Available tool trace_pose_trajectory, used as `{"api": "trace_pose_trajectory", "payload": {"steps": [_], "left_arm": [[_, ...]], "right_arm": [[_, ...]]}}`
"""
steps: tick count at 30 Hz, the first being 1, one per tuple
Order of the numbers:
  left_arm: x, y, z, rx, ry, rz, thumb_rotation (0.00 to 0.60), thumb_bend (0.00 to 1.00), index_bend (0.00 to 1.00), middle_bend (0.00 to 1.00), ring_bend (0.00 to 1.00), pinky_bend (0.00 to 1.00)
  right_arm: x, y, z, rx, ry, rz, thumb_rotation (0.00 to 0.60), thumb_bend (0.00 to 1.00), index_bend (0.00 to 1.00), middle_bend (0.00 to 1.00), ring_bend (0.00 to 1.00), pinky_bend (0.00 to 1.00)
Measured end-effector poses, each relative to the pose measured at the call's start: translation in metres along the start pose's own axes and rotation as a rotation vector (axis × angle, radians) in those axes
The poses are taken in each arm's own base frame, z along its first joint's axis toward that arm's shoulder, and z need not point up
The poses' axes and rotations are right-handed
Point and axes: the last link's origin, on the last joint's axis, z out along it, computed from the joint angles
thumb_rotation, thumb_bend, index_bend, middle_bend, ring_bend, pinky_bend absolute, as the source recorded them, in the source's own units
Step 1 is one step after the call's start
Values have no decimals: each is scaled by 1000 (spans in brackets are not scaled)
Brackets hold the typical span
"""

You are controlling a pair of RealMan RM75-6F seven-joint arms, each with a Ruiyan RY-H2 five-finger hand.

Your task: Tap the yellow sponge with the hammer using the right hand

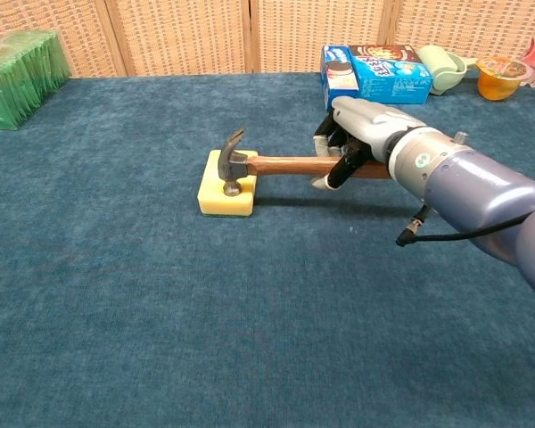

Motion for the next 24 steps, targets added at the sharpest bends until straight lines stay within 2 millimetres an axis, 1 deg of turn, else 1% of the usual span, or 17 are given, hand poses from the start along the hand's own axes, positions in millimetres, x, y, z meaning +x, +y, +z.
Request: {"api": "trace_pose_trajectory", "payload": {"steps": [2,6,8,10,13,15,19,24], "left_arm": [[0,0,0,-3,1,-2,600,210,285,160,58,103],[-1,1,0,-7,-1,-5,600,210,285,160,59,103],[-2,2,0,-10,-3,-7,600,210,285,160,58,103],[-3,2,1,-12,-6,-7,600,210,284,160,58,103],[-3,3,1,-12,-7,-5,600,210,284,160,58,103],[-3,3,1,-11,-8,-5,600,210,284,160,58,103],[-4,3,1,-6,-11,1,600,210,285,160,59,103],[-5,3,2,-2,-16,5,600,210,285,160,59,103]], "right_arm": [[5,-4,-1,-1,2,57,600,317,855,1000,1000,1000],[22,-16,-7,13,2,277,600,317,855,1000,1000,1000],[29,-19,-10,20,2,372,600,317,855,1000,1000,1000],[35,-19,-12,22,2,473,600,316,855,1000,1000,1000],[40,-14,-15,22,-1,575,600,318,855,1000,1000,1000],[40,-10,-16,22,-1,601,600,317,855,1000,1000,1000],[35,-3,-14,12,3,584,600,317,855,1000,1000,1000],[21,10,-8,-2,14,478,600,318,855,1000,1000,1000]]}}
